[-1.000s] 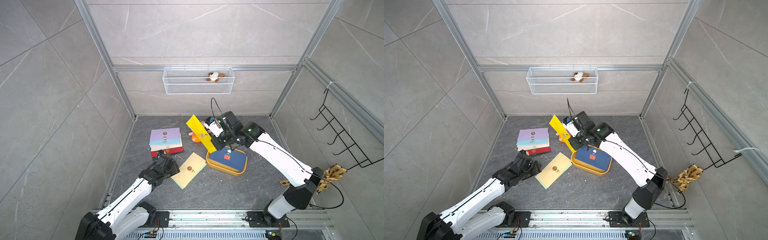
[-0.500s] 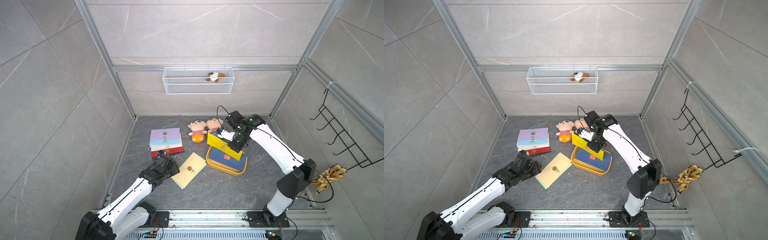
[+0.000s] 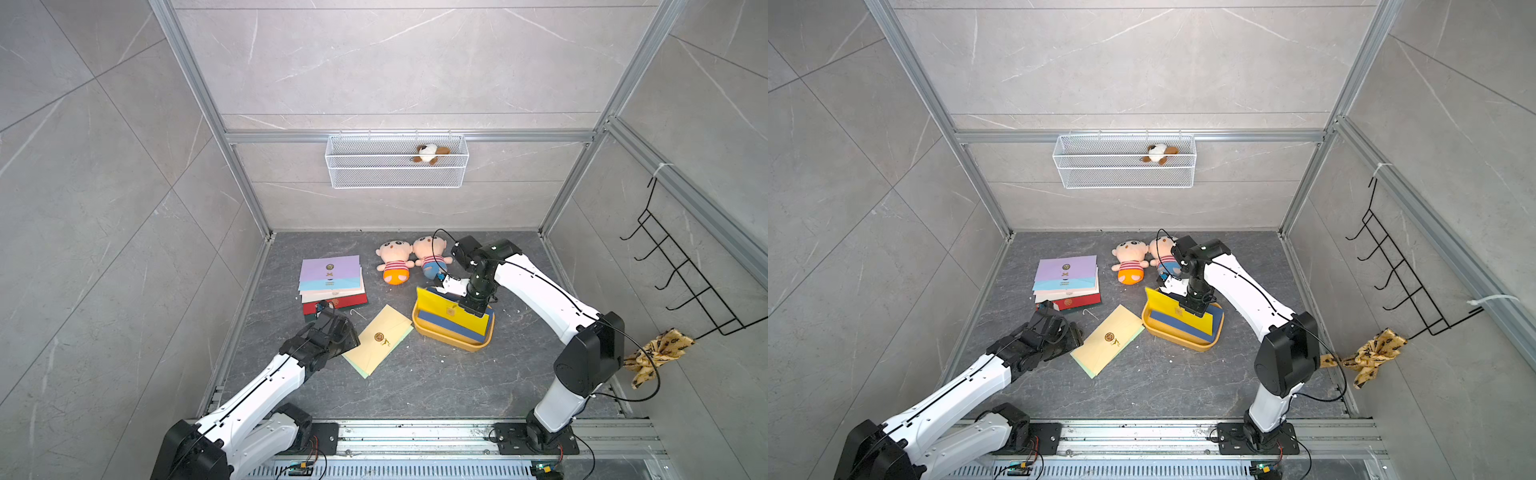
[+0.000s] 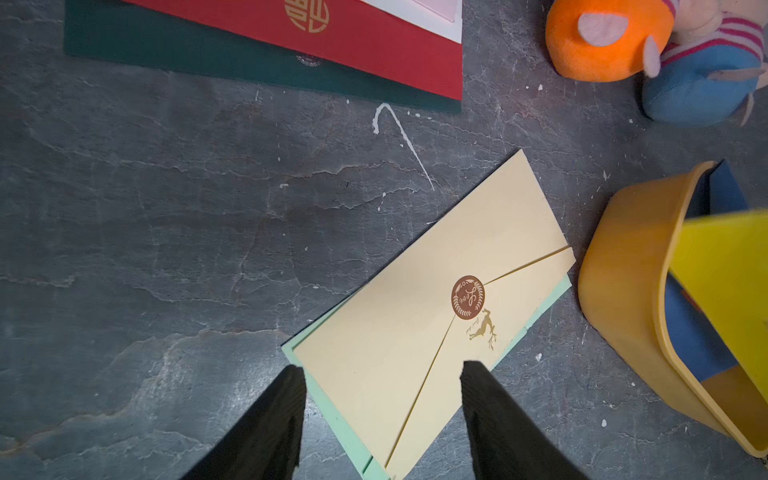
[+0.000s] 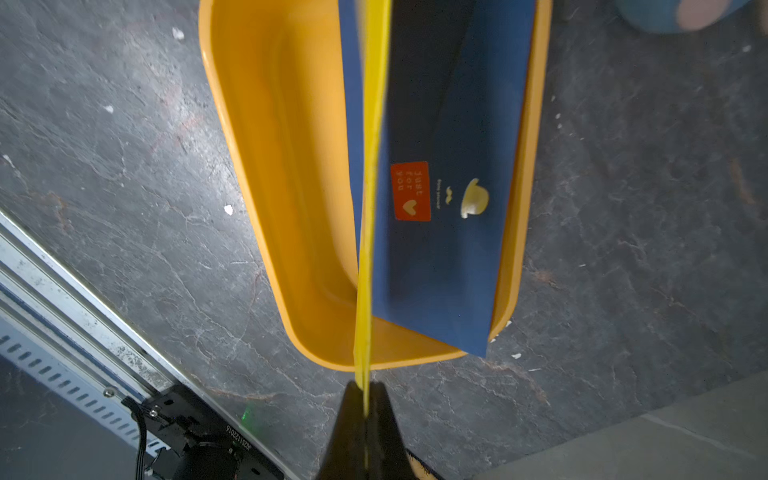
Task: Put the sealed envelopes into the storage box
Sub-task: Place the envelope in the storage box, then pick up the envelope from the center of the board.
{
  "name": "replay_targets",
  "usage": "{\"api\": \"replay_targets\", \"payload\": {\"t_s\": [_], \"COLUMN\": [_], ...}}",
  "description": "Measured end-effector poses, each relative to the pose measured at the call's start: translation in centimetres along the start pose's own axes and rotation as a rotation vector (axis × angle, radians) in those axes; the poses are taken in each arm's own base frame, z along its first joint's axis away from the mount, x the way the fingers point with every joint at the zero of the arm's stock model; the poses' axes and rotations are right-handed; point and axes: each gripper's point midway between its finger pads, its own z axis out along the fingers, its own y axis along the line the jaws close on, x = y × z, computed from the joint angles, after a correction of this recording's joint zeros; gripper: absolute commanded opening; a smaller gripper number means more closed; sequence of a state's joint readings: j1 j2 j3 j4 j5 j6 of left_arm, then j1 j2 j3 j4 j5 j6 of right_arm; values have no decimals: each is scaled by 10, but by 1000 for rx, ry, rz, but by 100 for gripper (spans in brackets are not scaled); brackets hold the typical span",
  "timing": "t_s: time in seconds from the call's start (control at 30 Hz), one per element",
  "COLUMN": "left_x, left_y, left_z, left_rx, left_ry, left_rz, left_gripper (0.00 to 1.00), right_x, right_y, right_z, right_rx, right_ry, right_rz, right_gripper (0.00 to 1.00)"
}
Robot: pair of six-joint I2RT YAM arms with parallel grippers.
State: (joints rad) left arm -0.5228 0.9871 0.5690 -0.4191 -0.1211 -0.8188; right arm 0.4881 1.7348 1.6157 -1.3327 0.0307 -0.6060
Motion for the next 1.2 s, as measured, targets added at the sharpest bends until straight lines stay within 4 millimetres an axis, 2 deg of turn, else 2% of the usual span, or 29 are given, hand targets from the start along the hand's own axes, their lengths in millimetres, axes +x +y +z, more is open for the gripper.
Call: {"api": "replay_targets", "payload": {"t_s": [0.07, 0.3, 0.53, 0.6, 0.73, 0.8, 0.9, 1.03, 1.13, 1.2], "left_x": [0, 1, 2, 2, 3, 4, 5, 5, 4, 2], "left_y": [0, 1, 1, 1, 2, 3, 2, 0, -3, -8], "left_z": [0, 1, 3, 3, 4, 5, 6, 10, 17, 23], "left_rx": [-1, -5, -9, -9, -15, -18, -16, -9, -16, -21], "left_ry": [1, 5, 10, 10, 15, 21, 27, 34, 48, 59], "left_rz": [0, 1, 1, 1, 2, 3, 5, 15, 31, 45], "left_gripper": [65, 65, 65, 65, 65, 65, 65, 66, 65, 65], "right_x": [4, 2, 2, 2, -1, -5, -9, -18, -27, -27], "right_y": [2, -3, -5, -8, -15, -19, -26, -37, -41, -35], "right_z": [5, 4, 22, 26, 30, 30, 28, 6, -29, -50], "right_rx": [-13, -9, -28, -18, 4, 20, 53, 113, 154, 143], "right_ry": [12, -27, -42, -48, -65, -78, -95, -186, -358, -481], "right_rz": [-4, 5, 20, 27, 40, 58, 104, 232, 407, 549], "right_gripper": [0, 0, 0, 6, 35, 42, 44, 45, 46, 42]}}
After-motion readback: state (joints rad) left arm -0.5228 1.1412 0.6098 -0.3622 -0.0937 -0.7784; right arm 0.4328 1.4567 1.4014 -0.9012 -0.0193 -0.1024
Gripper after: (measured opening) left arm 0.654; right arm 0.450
